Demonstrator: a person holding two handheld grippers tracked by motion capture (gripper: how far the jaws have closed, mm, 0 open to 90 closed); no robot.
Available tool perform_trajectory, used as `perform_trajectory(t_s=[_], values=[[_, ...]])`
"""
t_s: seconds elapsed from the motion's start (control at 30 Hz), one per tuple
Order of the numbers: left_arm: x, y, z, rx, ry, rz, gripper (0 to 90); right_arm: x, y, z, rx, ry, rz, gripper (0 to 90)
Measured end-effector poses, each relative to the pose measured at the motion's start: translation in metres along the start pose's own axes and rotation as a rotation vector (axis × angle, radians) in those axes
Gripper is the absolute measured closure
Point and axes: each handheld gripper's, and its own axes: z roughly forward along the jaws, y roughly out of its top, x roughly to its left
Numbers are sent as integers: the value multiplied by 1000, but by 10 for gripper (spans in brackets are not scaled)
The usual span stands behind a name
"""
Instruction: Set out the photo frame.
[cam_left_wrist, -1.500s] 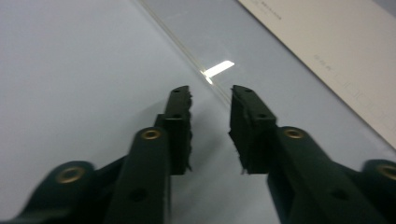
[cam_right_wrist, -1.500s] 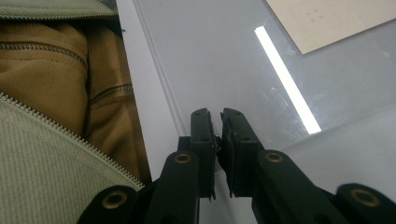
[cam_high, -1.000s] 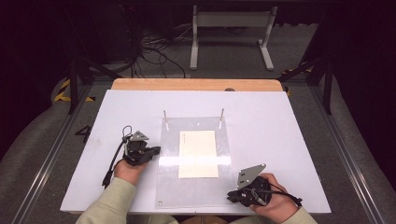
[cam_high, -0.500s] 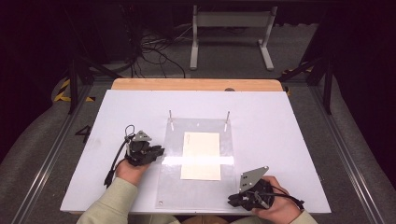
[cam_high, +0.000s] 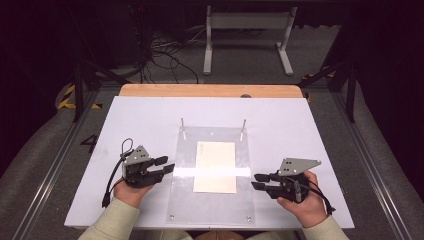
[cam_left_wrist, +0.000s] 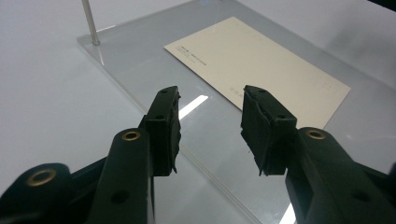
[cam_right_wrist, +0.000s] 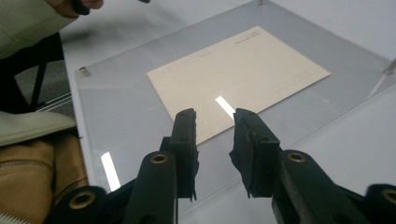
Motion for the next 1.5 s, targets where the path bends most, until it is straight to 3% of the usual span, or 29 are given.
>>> perform_trajectory(t_s=[0.1,0.33,0.5,0.57,0.63,0.7,1.03,1.17,1.23,1.5], values=[[-1,-1,-4,-18,-5,5,545,-6,6,3,1,-4,13,711],[-1,-2,-7,-25,5,9,524,-24,22,11,-42,-64,48,719],[-3,-3,-8,-27,9,9,505,-36,37,19,-77,-39,84,667],[-3,-4,-9,-30,10,11,503,-40,40,22,-121,-36,95,687],[-4,-4,-9,-32,8,10,502,-44,45,24,-118,-54,101,701],[-4,-4,-9,-31,12,16,501,-49,50,27,-112,-95,89,706],[-5,-8,-12,-30,19,18,497,-87,63,41,-167,-242,147,685],[-6,-11,-14,-20,30,19,496,-100,68,49,-180,-304,113,709],[-6,-12,-15,-19,30,23,495,-107,70,55,-171,-346,81,725],[-8,-18,-21,-10,50,24,491,-127,64,82,-122,-423,94,640]])
